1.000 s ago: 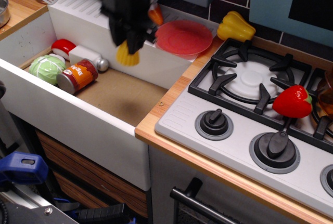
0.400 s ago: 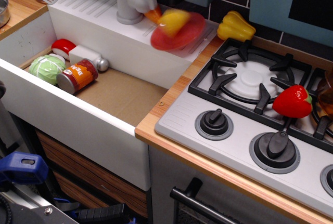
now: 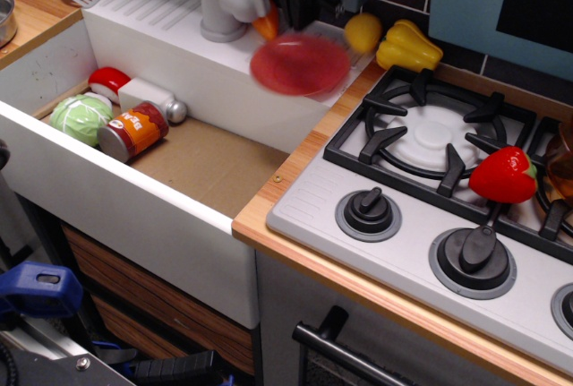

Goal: Put corn on plate

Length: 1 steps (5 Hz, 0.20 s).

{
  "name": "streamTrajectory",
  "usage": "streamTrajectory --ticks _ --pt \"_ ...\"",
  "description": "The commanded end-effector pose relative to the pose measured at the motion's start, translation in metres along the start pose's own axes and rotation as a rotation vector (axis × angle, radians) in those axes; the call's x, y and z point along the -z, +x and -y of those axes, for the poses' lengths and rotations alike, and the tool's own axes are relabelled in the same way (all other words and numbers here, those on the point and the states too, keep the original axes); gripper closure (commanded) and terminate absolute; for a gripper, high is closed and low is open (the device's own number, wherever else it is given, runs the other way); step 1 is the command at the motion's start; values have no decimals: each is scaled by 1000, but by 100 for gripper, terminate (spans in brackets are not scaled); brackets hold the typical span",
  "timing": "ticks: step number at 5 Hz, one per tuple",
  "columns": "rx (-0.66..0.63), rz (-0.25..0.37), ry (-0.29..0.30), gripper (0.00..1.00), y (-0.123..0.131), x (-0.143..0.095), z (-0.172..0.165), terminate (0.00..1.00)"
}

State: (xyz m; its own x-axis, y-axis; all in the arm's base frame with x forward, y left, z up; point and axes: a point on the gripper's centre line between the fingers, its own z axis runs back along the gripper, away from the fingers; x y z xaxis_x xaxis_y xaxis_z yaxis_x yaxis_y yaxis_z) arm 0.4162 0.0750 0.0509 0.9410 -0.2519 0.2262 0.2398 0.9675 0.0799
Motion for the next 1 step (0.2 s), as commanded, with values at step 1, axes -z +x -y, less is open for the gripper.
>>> streamTrajectory --ticks 1 --pt "-28 101 37 0 3 -36 3 100"
